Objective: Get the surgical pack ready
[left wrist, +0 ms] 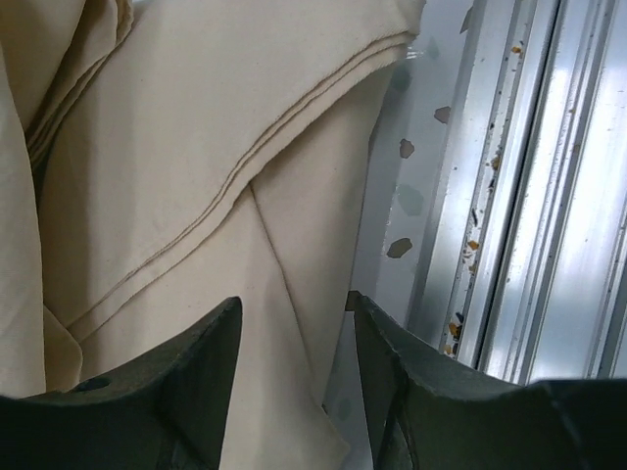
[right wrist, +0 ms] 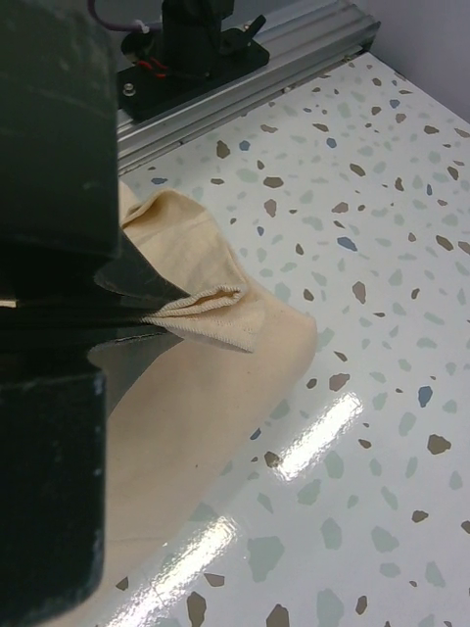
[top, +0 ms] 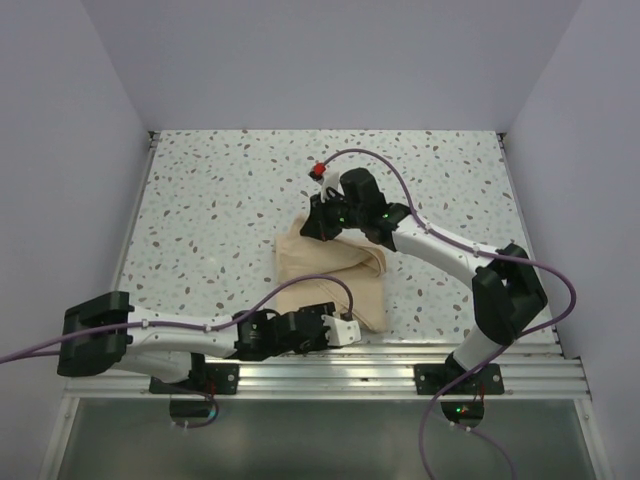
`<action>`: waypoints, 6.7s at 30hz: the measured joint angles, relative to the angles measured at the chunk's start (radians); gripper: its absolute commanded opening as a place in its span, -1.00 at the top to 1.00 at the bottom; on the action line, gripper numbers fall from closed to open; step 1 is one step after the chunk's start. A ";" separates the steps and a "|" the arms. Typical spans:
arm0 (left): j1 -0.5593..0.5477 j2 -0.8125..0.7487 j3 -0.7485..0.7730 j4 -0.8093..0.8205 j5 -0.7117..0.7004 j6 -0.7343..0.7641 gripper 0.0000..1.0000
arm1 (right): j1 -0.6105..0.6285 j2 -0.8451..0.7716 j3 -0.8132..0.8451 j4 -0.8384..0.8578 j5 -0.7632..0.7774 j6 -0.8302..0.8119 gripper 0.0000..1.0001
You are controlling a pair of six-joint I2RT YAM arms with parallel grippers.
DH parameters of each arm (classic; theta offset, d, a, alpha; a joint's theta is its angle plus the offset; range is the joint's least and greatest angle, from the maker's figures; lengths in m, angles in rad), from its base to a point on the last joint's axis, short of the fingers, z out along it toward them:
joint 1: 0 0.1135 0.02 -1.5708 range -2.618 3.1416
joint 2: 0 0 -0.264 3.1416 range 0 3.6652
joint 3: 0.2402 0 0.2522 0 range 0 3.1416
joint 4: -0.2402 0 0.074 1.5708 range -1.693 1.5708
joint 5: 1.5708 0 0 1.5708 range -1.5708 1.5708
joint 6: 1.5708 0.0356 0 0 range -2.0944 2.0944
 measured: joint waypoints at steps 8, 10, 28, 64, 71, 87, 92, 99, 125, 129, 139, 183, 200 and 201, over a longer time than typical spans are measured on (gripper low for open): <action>0.037 0.067 0.005 0.010 0.035 0.028 -0.06 | 0.000 0.000 0.007 -0.016 -0.002 0.000 1.00; 0.038 0.080 0.006 0.011 0.044 0.035 0.01 | 0.000 0.000 0.012 -0.018 -0.002 0.000 1.00; 0.121 0.191 0.077 0.033 0.093 0.085 1.00 | 0.000 -0.006 0.013 -0.022 -0.002 0.065 1.00; 0.428 0.387 0.177 0.233 0.225 0.323 1.00 | -0.002 -0.373 -0.159 -0.097 0.147 0.215 1.00; 0.469 0.434 0.240 0.210 0.265 0.339 1.00 | -0.008 -0.383 -0.159 -0.097 0.160 0.241 1.00; 0.544 0.492 0.327 0.158 0.377 0.392 1.00 | -0.010 -0.419 -0.157 -0.137 0.220 0.259 1.00; 0.554 0.513 0.366 0.125 0.397 0.394 1.00 | -0.010 -0.419 -0.114 -0.177 0.238 0.259 1.00; 0.567 0.532 0.400 0.096 0.411 0.392 1.00 | -0.010 -0.408 -0.063 -0.211 0.260 0.258 1.00; 0.565 0.526 0.396 0.094 0.380 0.419 1.00 | -0.009 -0.187 0.296 -0.343 0.385 0.182 1.00; 0.567 0.530 0.405 0.080 0.381 0.416 1.00 | -0.009 -0.187 0.329 -0.373 0.384 0.178 1.00; 0.594 0.563 0.470 0.015 0.407 0.408 1.00 | -0.012 -0.201 0.320 -0.388 0.380 0.183 1.00; 0.502 0.355 0.364 0.125 0.234 0.435 0.25 | -0.016 -0.153 0.194 -0.305 0.376 0.193 1.00; 0.428 -0.212 0.233 0.055 0.264 0.140 0.13 | -0.016 -0.181 0.068 -0.233 0.339 0.222 1.00; 0.430 -0.246 0.233 0.052 0.251 0.111 0.11 | -0.016 -0.195 0.028 -0.214 0.330 0.231 1.00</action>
